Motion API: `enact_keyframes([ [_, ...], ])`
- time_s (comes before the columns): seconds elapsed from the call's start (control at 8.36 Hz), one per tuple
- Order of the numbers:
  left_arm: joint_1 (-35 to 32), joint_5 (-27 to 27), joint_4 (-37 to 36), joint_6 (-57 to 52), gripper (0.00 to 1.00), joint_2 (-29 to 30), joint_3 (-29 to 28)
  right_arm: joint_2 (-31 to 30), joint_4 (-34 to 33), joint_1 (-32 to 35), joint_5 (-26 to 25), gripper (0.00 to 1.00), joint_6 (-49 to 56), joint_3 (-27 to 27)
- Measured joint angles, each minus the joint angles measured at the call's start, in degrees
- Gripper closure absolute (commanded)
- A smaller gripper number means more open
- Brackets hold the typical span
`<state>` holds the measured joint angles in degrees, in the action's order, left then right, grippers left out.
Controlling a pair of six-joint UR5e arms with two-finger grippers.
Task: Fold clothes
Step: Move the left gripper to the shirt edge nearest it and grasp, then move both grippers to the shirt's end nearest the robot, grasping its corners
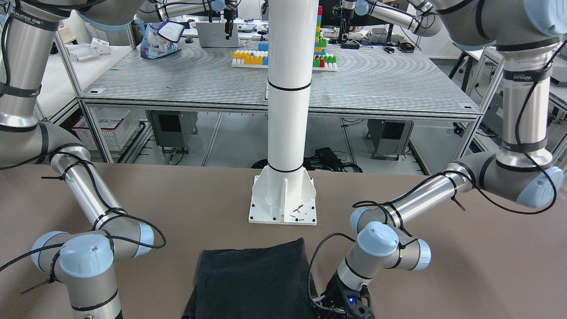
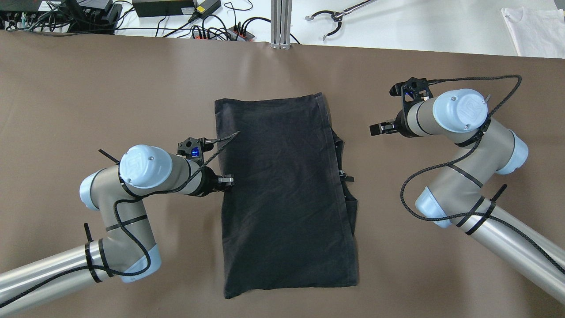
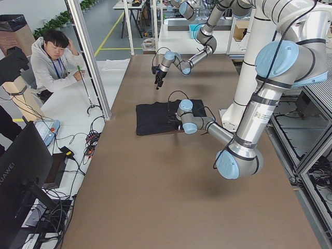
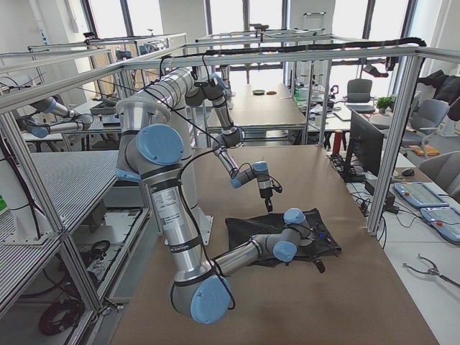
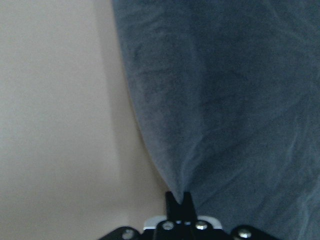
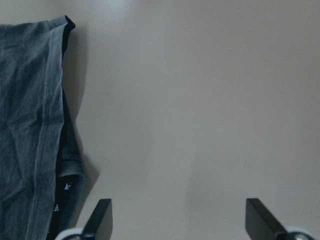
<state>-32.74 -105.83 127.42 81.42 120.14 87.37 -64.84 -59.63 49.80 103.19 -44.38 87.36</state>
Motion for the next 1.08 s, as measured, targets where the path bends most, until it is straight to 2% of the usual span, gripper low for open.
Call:
enact_keyframes([
  [0.24, -2.54, -0.17, -0.31, -4.69, 0.97, -2.03, 0.85, -0.2, 0.0, -0.04, 0.06, 0.06, -0.01, -0.02],
  [0.36, -3.4, -0.17, -0.42, -6.22, 0.01, -2.29, 0.84, -0.3, 0.02, -0.05, 0.08, 0.06, -0.04, -0.02],
  [0.72, -4.53, -0.2, -0.18, -7.42, 0.0, -3.98, 2.4, -0.49, 0.03, -0.33, 0.16, 0.06, -3.12, 0.4],
  [1.08, -5.42, -1.16, -0.21, -6.54, 0.0, -10.97, 13.1, -2.13, 0.05, -3.99, 0.11, 0.07, -19.59, 6.34],
])
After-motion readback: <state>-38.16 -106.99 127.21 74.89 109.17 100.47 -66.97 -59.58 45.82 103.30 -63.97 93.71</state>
